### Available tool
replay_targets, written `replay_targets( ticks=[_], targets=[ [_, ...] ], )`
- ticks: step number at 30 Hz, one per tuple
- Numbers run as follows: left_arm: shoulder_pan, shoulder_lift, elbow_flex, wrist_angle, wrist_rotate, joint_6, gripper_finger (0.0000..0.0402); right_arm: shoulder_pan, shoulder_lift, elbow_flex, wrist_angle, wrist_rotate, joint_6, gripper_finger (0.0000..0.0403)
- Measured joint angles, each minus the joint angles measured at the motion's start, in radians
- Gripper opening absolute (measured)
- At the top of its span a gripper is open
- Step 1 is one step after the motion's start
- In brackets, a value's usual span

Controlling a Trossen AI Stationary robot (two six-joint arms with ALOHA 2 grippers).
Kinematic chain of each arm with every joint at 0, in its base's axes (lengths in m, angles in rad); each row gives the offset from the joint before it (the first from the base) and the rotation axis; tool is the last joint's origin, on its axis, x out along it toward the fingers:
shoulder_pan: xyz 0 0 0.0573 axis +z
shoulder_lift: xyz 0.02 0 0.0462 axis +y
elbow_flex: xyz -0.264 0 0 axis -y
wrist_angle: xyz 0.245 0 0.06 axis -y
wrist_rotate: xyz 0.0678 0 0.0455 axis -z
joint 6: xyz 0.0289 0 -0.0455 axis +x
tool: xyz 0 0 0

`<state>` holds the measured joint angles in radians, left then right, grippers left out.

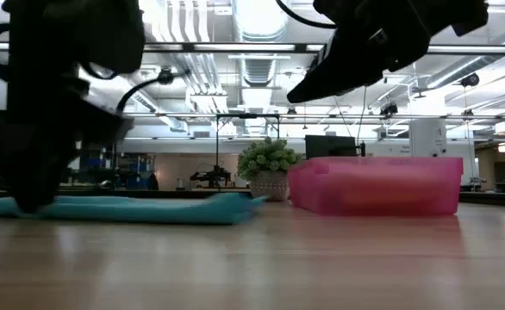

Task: Fold microfiber towels
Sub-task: Fold the blue towel

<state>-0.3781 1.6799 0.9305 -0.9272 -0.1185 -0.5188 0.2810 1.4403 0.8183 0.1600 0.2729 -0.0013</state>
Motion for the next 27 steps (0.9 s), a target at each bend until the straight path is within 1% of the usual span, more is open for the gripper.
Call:
replay_targets(
  ticks=[2,4,6,7,10,13,15,20,22,23,27],
  targets=[
    [0.008,0.001,0.016,-0.104,-0.069,0.099,0.0060,0.000,0.000,-0.021,0.025,0.000,0.000,0.0009],
    [0.011,-0.008,0.036,-0.179,-0.177,0.186,0.0060,0.000,0.000,-0.035,0.040,0.000,-0.001,0.0009],
    [0.013,-0.020,0.053,-0.219,-0.263,0.242,0.0060,0.000,0.000,-0.039,0.037,0.000,0.000,0.0009],
    [0.015,-0.027,0.065,-0.210,-0.275,0.260,0.0060,0.000,0.000,-0.039,0.040,0.000,0.000,0.0009],
    [0.027,-0.041,0.112,-0.138,-0.268,0.260,0.0060,0.000,0.000,-0.039,0.040,0.000,-0.008,0.0009],
    [0.032,-0.043,0.159,-0.040,-0.210,0.248,0.0060,0.000,0.000,-0.039,0.040,0.000,-0.021,0.0009],
    [0.030,-0.043,0.180,0.029,-0.191,0.237,0.0060,0.000,0.000,-0.039,0.040,0.000,-0.025,0.0009],
    [0.004,-0.044,0.166,0.332,-0.172,0.161,0.0063,0.000,0.000,-0.045,0.040,0.000,-0.020,0.0009],
    [-0.011,-0.037,0.164,0.393,-0.167,0.160,0.0072,0.000,0.001,-0.050,0.040,0.000,-0.015,0.0009],
    [-0.018,-0.034,0.165,0.397,-0.165,0.159,0.0080,0.000,0.001,-0.052,0.043,0.000,-0.014,0.0009],
    [-0.030,-0.013,0.163,0.398,-0.162,0.135,0.0129,0.000,0.001,-0.069,0.093,0.000,-0.024,0.0009]
  ],
)
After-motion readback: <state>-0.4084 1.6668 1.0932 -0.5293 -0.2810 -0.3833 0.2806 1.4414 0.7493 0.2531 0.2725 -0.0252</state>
